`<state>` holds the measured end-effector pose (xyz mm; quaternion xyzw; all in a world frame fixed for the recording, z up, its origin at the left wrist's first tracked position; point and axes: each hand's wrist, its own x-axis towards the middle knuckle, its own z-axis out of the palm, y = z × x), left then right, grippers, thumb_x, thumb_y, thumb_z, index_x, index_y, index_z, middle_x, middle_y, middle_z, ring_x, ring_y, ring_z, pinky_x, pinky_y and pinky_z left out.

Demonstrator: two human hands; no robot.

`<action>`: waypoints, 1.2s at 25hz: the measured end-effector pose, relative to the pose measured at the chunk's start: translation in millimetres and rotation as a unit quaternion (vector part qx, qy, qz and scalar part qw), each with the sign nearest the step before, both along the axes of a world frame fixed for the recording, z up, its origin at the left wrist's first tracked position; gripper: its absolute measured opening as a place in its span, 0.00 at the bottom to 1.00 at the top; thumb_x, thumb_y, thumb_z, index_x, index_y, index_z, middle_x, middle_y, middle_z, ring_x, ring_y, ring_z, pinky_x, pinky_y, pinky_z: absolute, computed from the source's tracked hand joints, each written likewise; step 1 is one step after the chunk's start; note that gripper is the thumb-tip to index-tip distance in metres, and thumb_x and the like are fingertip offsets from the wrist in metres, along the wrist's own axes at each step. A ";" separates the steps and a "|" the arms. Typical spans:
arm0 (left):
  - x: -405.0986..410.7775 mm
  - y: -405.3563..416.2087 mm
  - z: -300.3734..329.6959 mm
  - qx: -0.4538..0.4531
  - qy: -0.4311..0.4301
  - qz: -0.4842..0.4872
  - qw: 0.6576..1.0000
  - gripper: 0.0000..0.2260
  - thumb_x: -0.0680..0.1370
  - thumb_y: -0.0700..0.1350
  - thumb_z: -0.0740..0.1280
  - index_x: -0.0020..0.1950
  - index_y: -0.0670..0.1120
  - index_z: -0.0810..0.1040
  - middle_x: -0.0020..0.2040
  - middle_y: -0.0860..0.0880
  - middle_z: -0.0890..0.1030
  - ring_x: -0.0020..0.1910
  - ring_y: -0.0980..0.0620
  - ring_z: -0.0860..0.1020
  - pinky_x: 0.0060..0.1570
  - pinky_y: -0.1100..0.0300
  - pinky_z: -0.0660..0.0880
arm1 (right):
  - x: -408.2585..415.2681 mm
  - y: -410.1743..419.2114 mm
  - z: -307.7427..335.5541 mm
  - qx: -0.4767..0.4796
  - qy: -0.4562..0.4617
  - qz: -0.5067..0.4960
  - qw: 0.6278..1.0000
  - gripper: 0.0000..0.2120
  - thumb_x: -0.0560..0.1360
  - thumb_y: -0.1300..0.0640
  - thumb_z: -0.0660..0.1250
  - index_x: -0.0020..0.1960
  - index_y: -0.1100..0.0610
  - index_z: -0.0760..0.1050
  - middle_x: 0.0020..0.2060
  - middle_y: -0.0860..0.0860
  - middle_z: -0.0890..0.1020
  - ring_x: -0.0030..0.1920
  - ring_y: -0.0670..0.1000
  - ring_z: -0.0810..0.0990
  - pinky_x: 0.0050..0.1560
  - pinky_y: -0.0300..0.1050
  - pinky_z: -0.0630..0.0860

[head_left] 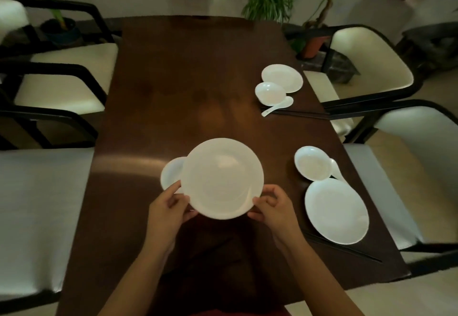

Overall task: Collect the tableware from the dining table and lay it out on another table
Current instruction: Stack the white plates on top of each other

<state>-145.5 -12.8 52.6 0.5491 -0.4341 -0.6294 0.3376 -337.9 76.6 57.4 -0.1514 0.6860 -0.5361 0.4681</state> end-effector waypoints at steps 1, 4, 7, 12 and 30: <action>-23.8 -3.7 -5.1 0.000 -0.010 -0.001 1.000 0.16 0.77 0.37 0.64 0.61 0.53 0.75 0.45 0.49 0.82 0.45 0.51 0.81 0.34 0.65 0.79 | -19.9 -3.0 -5.5 0.013 0.004 -0.014 1.000 0.06 0.74 0.65 0.66 0.47 0.56 0.73 0.35 0.52 0.83 0.38 0.48 0.84 0.33 0.37 0.79; -86.4 -11.5 -25.5 0.026 -0.028 0.011 0.999 0.17 0.77 0.35 0.63 0.65 0.48 0.74 0.45 0.48 0.81 0.46 0.50 0.80 0.37 0.62 0.80 | -70.0 -15.1 -31.3 0.060 -0.005 -0.038 0.997 0.06 0.74 0.63 0.67 0.47 0.53 0.72 0.39 0.52 0.83 0.42 0.50 0.83 0.34 0.38 0.79; -121.4 -13.4 -49.4 0.068 -0.040 0.028 0.996 0.18 0.77 0.35 0.62 0.66 0.46 0.72 0.47 0.44 0.81 0.51 0.45 0.79 0.44 0.55 0.79 | -100.6 -25.7 -57.5 0.111 -0.026 -0.043 0.993 0.07 0.73 0.62 0.67 0.47 0.52 0.72 0.42 0.52 0.81 0.43 0.51 0.82 0.34 0.39 0.80; -142.9 -16.0 -77.9 0.102 -0.082 0.040 0.991 0.18 0.77 0.34 0.62 0.65 0.46 0.73 0.46 0.45 0.81 0.49 0.47 0.79 0.43 0.56 0.78 | -121.8 -29.5 -87.5 0.168 -0.056 -0.044 0.983 0.08 0.73 0.63 0.67 0.50 0.53 0.72 0.44 0.53 0.81 0.43 0.50 0.82 0.32 0.38 0.79; -151.4 55.9 -84.9 -0.272 -0.511 -0.233 0.782 0.28 0.74 0.48 0.68 0.71 0.44 0.64 0.72 0.36 0.64 0.70 0.37 0.63 0.64 0.38 0.65 | -187.9 63.4 -55.6 0.171 0.231 0.141 0.947 0.09 0.74 0.58 0.64 0.53 0.52 0.78 0.45 0.47 0.82 0.46 0.47 0.79 0.51 0.38 0.70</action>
